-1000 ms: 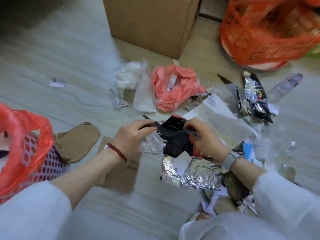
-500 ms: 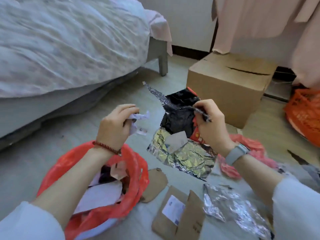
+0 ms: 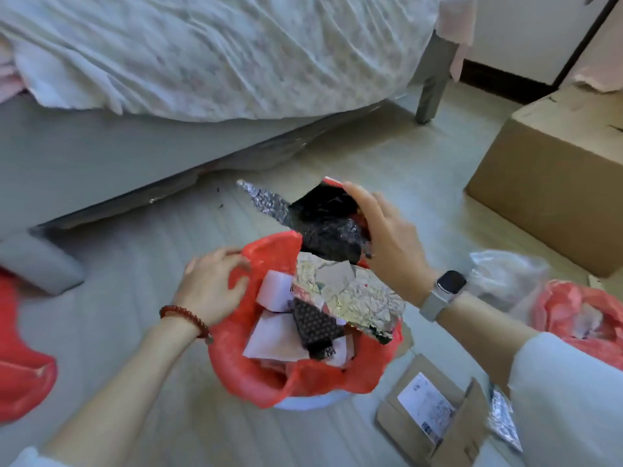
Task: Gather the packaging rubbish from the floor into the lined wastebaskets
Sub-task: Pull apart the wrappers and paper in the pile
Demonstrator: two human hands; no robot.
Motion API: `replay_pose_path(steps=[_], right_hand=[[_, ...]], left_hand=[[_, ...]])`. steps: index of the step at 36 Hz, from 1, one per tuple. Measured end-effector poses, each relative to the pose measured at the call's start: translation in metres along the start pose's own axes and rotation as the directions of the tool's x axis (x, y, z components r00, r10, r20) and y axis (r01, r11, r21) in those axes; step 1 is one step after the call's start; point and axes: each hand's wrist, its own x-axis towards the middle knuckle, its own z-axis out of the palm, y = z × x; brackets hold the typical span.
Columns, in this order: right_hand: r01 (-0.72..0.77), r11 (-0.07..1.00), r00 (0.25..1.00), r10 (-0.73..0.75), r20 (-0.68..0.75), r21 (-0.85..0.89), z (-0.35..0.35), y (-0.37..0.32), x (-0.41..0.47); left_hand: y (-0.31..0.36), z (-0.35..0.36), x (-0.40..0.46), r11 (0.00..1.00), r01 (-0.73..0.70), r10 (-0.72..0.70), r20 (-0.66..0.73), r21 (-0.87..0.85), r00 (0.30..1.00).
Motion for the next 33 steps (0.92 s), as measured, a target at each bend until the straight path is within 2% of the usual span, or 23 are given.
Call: replay_pose_path(steps=[2,3,5,7,10,14,16,19,20,21,22,23,24,25,26,27,28,29,31,33], right_hand=[[0.17,0.983,0.983,-0.163,0.087,-0.076,0.022,-0.015,-0.004],[0.268,0.957,0.957,-0.251,0.148,-0.111,0.035,-0.021,-0.009],[0.425,0.89,0.885,-0.369,0.283,-0.166,0.063,-0.029,-0.023],[0.491,0.843,0.825,-0.369,0.428,-0.219,0.091,-0.03,-0.04],[0.435,0.876,0.705,-0.188,0.683,-0.208,0.117,-0.03,-0.059],[0.303,0.945,0.445,-0.024,0.895,-0.125,0.111,-0.028,-0.06],[0.15,0.987,0.325,-0.001,0.946,-0.051,0.097,-0.027,-0.052],[-0.166,0.982,0.209,-0.052,0.977,0.088,0.074,-0.024,-0.04],[-0.247,0.962,0.196,-0.071,0.978,0.119,0.067,-0.022,-0.036],[-0.331,0.932,0.215,-0.081,0.973,0.151,0.061,-0.019,-0.034],[-0.412,0.892,0.268,-0.075,0.961,0.185,0.057,-0.018,-0.03],[-0.452,0.864,0.361,-0.052,0.931,0.224,0.056,-0.018,-0.028],[-0.411,0.876,0.487,-0.024,0.873,0.254,0.056,-0.017,-0.026],[-0.305,0.919,0.608,-0.014,0.794,0.25,0.058,-0.017,-0.025],[-0.176,0.961,0.702,-0.032,0.712,0.216,0.061,-0.017,-0.026],[-0.047,0.986,0.755,-0.071,0.651,0.163,0.066,-0.016,-0.027],[0.071,0.992,0.767,-0.124,0.629,0.109,0.072,-0.015,-0.03],[0.177,0.982,0.743,-0.173,0.647,0.059,0.079,-0.016,-0.033],[0.325,0.946,0.62,-0.202,0.758,-0.014,0.095,-0.016,-0.042],[0.383,0.923,0.499,-0.164,0.851,-0.047,0.111,-0.013,-0.051]], left_hand=[[-0.008,-0.003,-0.003,0.978,0.095,-0.138,-0.233,-0.186,0.963],[-0.01,-0.002,-0.004,0.963,0.116,-0.186,-0.29,-0.243,0.939],[-0.013,0.001,-0.005,0.945,0.135,-0.218,-0.265,-0.299,0.939],[-0.014,0.009,-0.008,0.934,0.136,-0.196,-0.159,-0.329,0.968],[-0.013,0.026,-0.012,0.935,0.116,-0.126,-0.009,-0.336,0.992],[-0.014,0.046,-0.019,0.973,0.105,-0.092,0.073,-0.207,0.993],[-0.014,0.049,-0.02,0.979,0.119,-0.114,0.043,-0.168,0.993],[-0.012,0.05,-0.02,0.977,0.134,-0.137,-0.008,-0.169,0.991],[-0.012,0.05,-0.02,0.975,0.139,-0.144,-0.012,-0.175,0.99],[-0.012,0.051,-0.02,0.973,0.144,-0.149,-0.016,-0.18,0.989],[-0.012,0.052,-0.019,0.973,0.145,-0.151,-0.021,-0.181,0.988],[-0.013,0.052,-0.018,0.972,0.145,-0.152,-0.028,-0.183,0.988],[-0.013,0.053,-0.018,0.972,0.144,-0.152,-0.035,-0.184,0.988],[-0.013,0.054,-0.018,0.973,0.14,-0.15,-0.042,-0.185,0.988],[-0.014,0.054,-0.018,0.973,0.136,-0.147,-0.047,-0.185,0.988],[-0.014,0.054,-0.019,0.974,0.134,-0.146,-0.05,-0.184,0.988],[-0.014,0.054,-0.019,0.974,0.135,-0.147,-0.051,-0.183,0.988],[-0.013,0.054,-0.019,0.974,0.135,-0.147,-0.053,-0.182,0.988],[-0.013,0.054,-0.02,0.975,0.133,-0.145,-0.054,-0.179,0.988],[-0.013,0.054,-0.021,0.975,0.135,-0.145,-0.049,-0.176,0.988]])
